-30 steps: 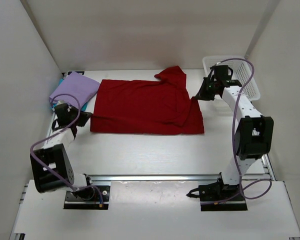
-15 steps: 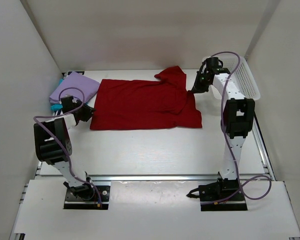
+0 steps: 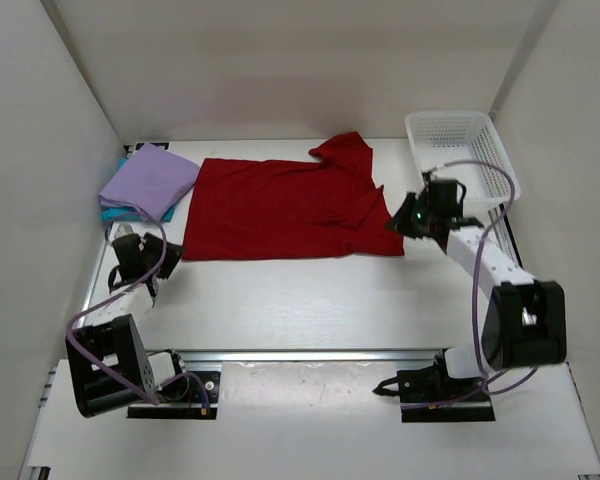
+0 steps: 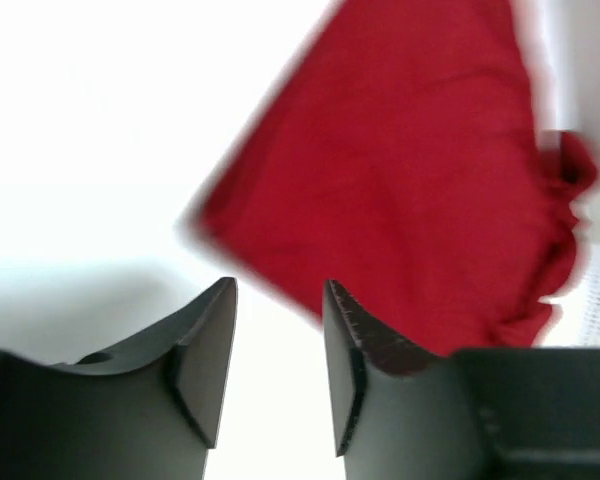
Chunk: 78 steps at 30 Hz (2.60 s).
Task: Fold and stack the t-shirts
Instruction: Fold the flattened tshirt in 1/3 of the way
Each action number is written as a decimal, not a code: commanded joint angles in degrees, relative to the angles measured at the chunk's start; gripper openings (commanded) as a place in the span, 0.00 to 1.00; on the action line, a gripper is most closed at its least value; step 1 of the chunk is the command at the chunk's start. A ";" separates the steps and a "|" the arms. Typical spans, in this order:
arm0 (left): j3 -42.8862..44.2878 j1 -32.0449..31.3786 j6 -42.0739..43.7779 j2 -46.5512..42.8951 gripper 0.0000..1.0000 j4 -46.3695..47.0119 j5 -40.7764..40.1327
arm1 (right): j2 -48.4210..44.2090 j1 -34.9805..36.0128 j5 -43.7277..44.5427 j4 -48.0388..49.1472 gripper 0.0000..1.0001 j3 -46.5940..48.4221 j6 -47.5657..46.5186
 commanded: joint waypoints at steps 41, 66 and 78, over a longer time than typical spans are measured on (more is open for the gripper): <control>-1.22 -2.08 -8.29 19.23 0.25 14.68 -4.16 | 6.41 -12.24 -1.35 31.82 0.21 -23.05 9.54; -11.06 4.33 -0.12 -14.58 0.00 -6.94 -0.29 | -22.93 -21.11 -5.57 21.37 0.00 -44.48 15.33; -16.79 2.40 -0.03 -30.78 0.68 -22.66 -2.57 | -49.75 -21.39 1.02 -1.31 0.46 -45.56 12.00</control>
